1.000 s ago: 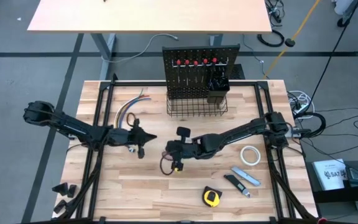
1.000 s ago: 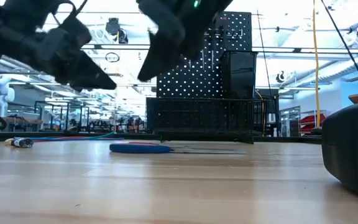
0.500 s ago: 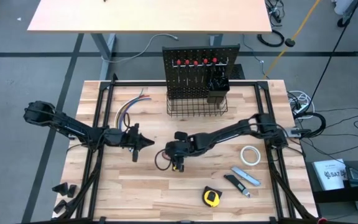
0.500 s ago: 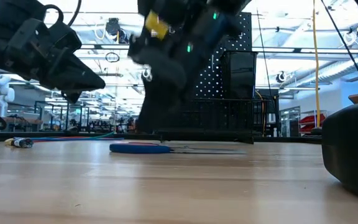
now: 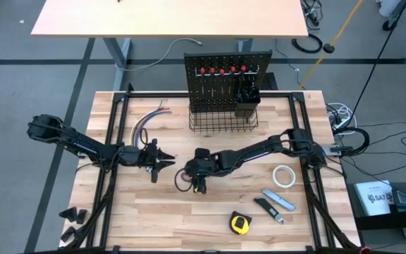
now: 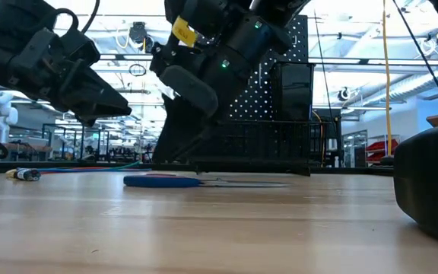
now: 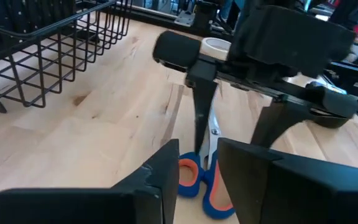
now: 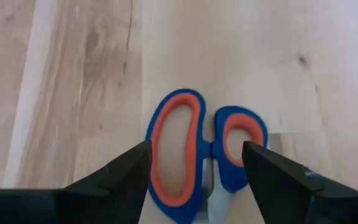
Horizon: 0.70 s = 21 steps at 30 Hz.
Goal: Hang tools onto peg board
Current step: Put the scissor into the black bin on the pegboard
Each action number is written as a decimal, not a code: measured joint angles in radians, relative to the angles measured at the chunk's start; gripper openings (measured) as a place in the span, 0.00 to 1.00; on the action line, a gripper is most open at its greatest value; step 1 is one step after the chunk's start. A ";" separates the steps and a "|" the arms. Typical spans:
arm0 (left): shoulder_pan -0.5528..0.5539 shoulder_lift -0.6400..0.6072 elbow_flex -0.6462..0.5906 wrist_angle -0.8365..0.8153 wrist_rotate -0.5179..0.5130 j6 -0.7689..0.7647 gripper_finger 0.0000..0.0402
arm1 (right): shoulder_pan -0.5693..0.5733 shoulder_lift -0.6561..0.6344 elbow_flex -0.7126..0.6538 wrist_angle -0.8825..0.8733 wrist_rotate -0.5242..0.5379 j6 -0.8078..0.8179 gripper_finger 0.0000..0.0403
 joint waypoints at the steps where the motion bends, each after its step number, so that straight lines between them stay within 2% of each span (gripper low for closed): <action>1: 0.000 0.000 0.000 0.000 -0.002 0.000 0.29 | 0.000 -0.001 0.000 0.000 -0.001 -0.001 0.60; 10: 0.000 0.000 0.000 -0.003 -0.005 0.000 0.30 | 0.000 0.009 0.000 0.068 -0.006 -0.028 0.59; 18: 0.000 0.000 0.000 -0.006 -0.005 0.000 0.30 | -0.014 0.090 0.006 0.108 -0.009 -0.034 0.58; 21: 0.001 0.000 0.000 -0.012 -0.005 0.000 0.30 | -0.020 0.120 0.008 0.105 -0.005 -0.009 0.56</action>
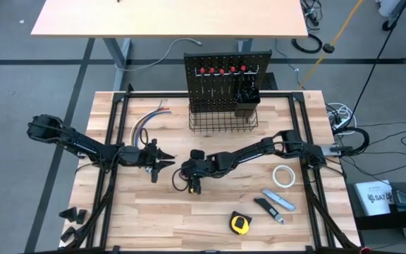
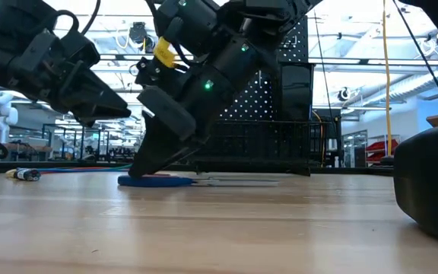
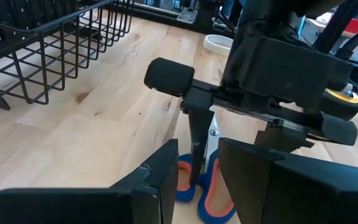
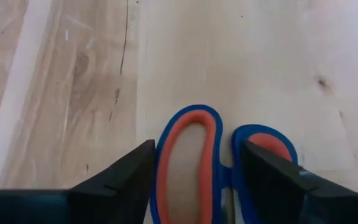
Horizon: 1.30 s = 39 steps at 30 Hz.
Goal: Hang tools onto peg board
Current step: Put the scissor into the black bin on the pegboard
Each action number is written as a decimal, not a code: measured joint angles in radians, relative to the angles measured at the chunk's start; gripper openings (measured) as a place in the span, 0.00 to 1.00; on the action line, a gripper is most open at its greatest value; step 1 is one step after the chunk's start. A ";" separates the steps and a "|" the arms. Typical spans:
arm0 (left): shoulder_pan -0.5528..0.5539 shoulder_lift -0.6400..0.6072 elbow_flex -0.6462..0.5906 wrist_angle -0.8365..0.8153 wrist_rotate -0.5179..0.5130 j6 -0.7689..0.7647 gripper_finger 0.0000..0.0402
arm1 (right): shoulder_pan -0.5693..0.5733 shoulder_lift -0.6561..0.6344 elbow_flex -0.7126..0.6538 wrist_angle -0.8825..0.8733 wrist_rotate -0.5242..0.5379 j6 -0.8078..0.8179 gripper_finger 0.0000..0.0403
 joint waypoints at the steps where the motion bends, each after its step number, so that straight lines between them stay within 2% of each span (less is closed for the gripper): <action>1: 0.000 0.000 0.000 -0.003 0.000 0.000 0.30 | 0.000 0.005 0.000 -0.001 -0.002 0.006 0.53; 7: 0.000 0.000 0.000 -0.019 0.000 -0.001 0.30 | 0.000 0.010 -0.001 0.014 -0.010 0.034 0.34; 10: 0.000 0.000 0.000 -0.021 0.000 -0.001 0.30 | 0.001 0.002 -0.005 0.026 -0.010 0.020 0.31; 23: 0.000 0.000 0.000 -0.024 0.000 -0.001 0.30 | 0.006 -0.119 -0.013 -0.018 -0.004 -0.026 0.40; 32: 0.000 0.000 0.000 -0.023 0.000 -0.001 0.30 | -0.006 -0.112 -0.011 -0.062 0.001 -0.032 0.45; 39: 0.000 0.000 0.000 -0.022 0.000 -0.001 0.30 | -0.030 -0.050 -0.006 -0.068 -0.001 -0.023 0.46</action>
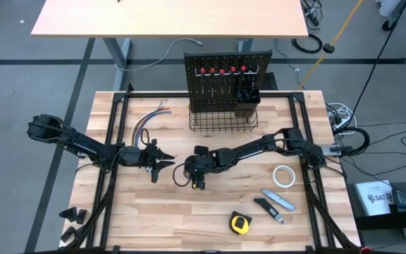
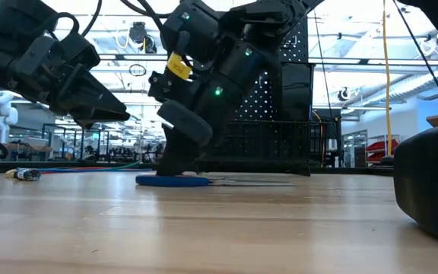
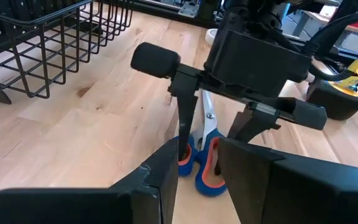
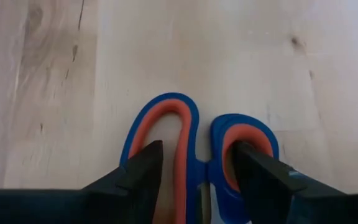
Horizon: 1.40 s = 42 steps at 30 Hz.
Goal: Hang tools onto peg board
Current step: Put the scissor into the black bin on the pegboard
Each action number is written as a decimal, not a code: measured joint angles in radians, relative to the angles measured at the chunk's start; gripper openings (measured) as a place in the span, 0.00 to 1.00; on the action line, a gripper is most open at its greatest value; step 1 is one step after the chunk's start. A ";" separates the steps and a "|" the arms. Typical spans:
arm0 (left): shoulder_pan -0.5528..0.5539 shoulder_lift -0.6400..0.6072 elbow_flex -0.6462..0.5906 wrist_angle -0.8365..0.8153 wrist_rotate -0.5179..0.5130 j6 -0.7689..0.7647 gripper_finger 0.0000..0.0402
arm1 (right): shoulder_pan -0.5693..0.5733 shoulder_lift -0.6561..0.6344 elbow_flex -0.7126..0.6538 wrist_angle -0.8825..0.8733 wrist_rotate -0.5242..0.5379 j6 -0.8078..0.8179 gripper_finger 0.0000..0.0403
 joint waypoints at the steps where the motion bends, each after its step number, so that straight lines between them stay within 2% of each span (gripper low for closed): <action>1: 0.000 0.000 0.000 0.000 0.000 0.000 0.30 | -0.003 0.011 0.002 0.004 -0.003 0.007 0.46; 6: 0.000 0.000 0.000 -0.003 0.000 0.000 0.30 | -0.008 0.051 0.005 -0.008 -0.006 0.031 0.43; 12: 0.000 0.000 0.000 -0.008 0.000 0.000 0.30 | -0.008 0.054 0.006 -0.032 -0.002 0.069 0.25; 22: 0.000 0.000 0.000 0.003 0.000 0.003 0.30 | -0.013 -0.002 -0.002 -0.047 0.003 0.083 0.25; 29: 0.000 0.000 0.000 0.148 0.054 -0.008 0.30 | -0.003 -0.137 -0.007 -0.064 0.011 0.032 0.21; 34: 0.000 0.000 0.000 0.213 0.066 -0.122 0.30 | 0.012 -0.211 -0.007 -0.069 0.078 0.004 0.21; 38: -0.005 0.001 0.000 0.212 0.022 -0.234 0.30 | 0.031 -0.278 -0.003 -0.050 0.163 -0.017 0.21; 42: -0.024 0.012 0.000 0.234 -0.047 -0.333 0.30 | 0.044 -0.289 -0.004 -0.047 0.215 -0.042 0.21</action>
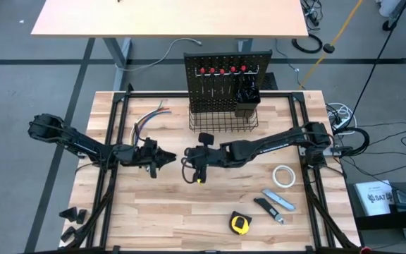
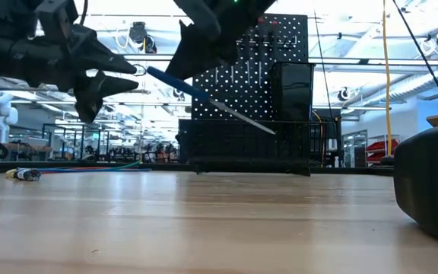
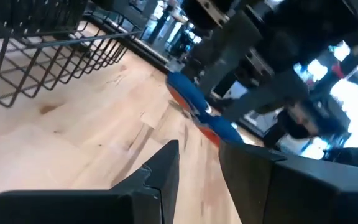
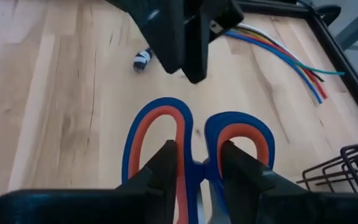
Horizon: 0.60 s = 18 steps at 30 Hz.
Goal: Hang tools onto peg board
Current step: Put the scissor into the black bin on the pegboard
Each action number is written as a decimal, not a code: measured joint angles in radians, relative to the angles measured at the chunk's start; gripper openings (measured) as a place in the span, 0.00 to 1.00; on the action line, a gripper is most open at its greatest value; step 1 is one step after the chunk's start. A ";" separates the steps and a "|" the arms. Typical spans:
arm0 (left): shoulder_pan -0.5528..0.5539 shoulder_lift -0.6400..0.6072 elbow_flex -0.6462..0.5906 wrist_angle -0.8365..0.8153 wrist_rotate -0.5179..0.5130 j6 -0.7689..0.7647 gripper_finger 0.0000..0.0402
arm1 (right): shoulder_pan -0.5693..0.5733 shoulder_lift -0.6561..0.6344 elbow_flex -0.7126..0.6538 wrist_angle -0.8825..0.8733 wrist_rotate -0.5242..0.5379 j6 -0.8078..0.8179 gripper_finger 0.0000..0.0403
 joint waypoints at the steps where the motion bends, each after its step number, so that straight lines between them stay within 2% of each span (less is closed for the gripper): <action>1: -0.004 0.007 0.000 0.016 -0.009 -0.025 0.30 | 0.001 0.000 0.000 0.003 0.003 -0.004 0.21; 4: -0.019 0.034 0.003 0.098 -0.020 -0.079 0.30 | 0.000 -0.002 0.001 0.001 0.022 -0.006 0.21; 8: -0.033 0.086 0.039 0.113 -0.035 -0.084 0.30 | 0.000 0.004 0.001 -0.011 0.060 -0.026 0.21; 12: -0.033 0.157 0.072 0.114 -0.066 -0.011 0.30 | 0.017 -0.007 0.001 -0.017 0.142 -0.084 0.20; 15: -0.033 0.183 0.071 0.168 -0.143 0.031 0.30 | 0.035 -0.053 0.001 -0.041 0.200 -0.131 0.15; 18: -0.033 0.187 0.067 0.205 -0.185 0.077 0.30 | 0.034 -0.124 0.002 -0.097 0.206 -0.135 0.10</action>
